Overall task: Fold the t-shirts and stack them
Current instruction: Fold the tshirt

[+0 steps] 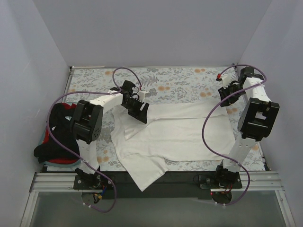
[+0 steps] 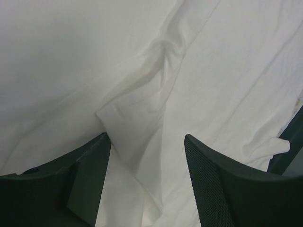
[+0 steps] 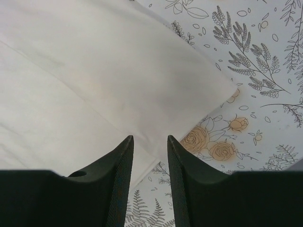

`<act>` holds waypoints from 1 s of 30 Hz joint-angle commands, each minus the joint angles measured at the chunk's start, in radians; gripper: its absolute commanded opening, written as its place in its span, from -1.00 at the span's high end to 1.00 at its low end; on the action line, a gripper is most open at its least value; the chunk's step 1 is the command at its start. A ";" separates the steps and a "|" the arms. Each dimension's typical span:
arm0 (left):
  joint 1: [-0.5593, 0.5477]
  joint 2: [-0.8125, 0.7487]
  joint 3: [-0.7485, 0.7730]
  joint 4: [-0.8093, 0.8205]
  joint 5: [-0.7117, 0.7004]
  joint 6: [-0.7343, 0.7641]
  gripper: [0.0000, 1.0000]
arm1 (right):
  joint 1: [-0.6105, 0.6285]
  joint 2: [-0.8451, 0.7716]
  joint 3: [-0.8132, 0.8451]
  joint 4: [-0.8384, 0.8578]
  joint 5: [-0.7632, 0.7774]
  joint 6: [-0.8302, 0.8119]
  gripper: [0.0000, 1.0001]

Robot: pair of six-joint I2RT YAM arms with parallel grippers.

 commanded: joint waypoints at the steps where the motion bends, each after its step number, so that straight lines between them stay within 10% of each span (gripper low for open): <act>1: -0.032 -0.008 0.047 0.015 0.011 -0.016 -0.22 | -0.007 0.004 0.036 -0.027 -0.028 0.015 0.17; 16: -0.229 -0.206 -0.086 -0.177 0.033 0.213 0.22 | -0.005 0.044 0.096 -0.030 -0.023 0.038 0.26; 30: 0.078 -0.154 0.024 -0.071 -0.341 -0.130 0.32 | 0.110 0.139 0.165 0.013 0.173 0.157 0.81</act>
